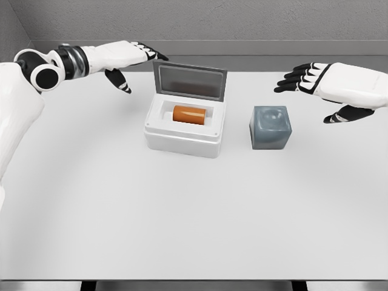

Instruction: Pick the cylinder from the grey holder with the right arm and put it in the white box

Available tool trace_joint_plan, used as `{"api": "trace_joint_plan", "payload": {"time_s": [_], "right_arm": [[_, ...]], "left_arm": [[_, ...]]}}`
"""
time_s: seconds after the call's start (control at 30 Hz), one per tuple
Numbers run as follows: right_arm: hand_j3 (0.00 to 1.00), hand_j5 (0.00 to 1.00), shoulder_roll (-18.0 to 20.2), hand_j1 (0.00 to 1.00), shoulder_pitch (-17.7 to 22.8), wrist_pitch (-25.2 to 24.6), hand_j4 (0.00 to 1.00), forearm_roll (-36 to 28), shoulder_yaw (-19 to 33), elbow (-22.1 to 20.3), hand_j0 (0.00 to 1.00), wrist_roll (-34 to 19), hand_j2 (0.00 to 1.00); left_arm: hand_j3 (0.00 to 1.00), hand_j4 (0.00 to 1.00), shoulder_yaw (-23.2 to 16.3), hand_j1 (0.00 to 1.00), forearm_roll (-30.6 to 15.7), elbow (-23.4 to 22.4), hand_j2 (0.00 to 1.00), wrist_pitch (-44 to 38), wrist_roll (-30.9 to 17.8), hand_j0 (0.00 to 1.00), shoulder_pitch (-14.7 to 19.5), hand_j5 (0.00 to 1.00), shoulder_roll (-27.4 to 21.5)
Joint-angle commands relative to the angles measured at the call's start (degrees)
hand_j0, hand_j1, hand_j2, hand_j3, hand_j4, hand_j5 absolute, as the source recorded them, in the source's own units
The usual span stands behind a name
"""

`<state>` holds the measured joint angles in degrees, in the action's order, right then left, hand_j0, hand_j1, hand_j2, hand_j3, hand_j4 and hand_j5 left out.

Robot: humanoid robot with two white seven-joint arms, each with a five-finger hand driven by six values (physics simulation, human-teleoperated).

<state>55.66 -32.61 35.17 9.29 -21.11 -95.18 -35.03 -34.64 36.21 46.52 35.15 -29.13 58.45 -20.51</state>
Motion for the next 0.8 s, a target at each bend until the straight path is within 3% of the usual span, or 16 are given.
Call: {"api": "trace_joint_plan", "payload": {"time_s": [0.0, 0.77], "right_arm": [[1.00, 1.00, 0.06, 1.00, 0.00, -0.17, 1.00, -0.33, 0.02, -0.01, 1.00, 0.03, 1.00], [1.00, 1.00, 0.06, 1.00, 0.09, -0.17, 1.00, -0.33, 0.02, -0.01, 1.00, 0.03, 1.00]], "left_arm": [[1.00, 1.00, -0.35, 1.00, -0.35, 1.03, 1.00, -0.15, 0.04, 1.00, -0.09, 1.00, -0.76], [1.00, 1.00, -1.66, 1.00, -0.35, 2.96, 1.00, -0.15, 0.04, 1.00, -0.26, 1.00, -4.72]]}}
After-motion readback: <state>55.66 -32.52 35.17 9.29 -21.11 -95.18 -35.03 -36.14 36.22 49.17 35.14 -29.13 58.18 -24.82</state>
